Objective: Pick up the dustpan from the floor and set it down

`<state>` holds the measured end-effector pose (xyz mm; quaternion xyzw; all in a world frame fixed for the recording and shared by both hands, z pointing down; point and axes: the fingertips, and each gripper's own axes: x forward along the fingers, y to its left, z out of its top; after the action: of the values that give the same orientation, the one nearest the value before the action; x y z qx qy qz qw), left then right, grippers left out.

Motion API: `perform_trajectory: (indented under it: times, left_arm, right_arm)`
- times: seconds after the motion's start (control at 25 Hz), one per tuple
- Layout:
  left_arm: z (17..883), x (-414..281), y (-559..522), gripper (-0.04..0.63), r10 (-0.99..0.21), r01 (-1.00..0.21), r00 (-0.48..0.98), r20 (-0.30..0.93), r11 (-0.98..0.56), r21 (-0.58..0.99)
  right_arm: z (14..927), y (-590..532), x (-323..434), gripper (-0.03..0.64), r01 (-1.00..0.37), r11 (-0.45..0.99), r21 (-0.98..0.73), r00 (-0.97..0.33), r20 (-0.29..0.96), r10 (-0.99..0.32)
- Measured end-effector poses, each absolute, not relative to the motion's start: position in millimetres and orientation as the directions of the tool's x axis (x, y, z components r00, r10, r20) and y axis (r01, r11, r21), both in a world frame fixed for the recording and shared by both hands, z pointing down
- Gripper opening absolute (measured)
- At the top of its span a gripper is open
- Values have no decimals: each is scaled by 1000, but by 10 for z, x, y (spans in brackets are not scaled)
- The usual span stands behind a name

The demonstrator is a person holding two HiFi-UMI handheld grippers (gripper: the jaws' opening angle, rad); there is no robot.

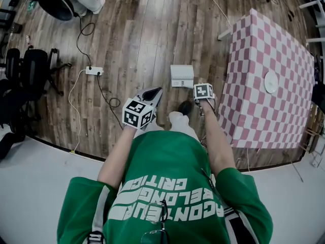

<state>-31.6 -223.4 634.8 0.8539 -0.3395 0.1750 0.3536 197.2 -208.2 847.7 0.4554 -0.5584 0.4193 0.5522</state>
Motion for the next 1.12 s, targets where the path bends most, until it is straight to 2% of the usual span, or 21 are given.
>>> perform_trajectory:
  times: [0.28,0.64,1.12]
  left_arm:
    - [6344,-402,-2264,-5,-446,-694,717,536,-531,487]
    - [6310,-529,-2283,-5,-433,-670,738,517,-563,484]
    - [6222,-800,-2223,-5,-411,-608,792,453,-608,511]
  right_arm:
    - [8496,-2149,1953,112,-961,260,89,76,995,-60]
    - [8223,-2158,1998,121,-975,197,106,80,988,-136]
    - [6891,-2022,1937,137,-990,30,138,113,900,-420]
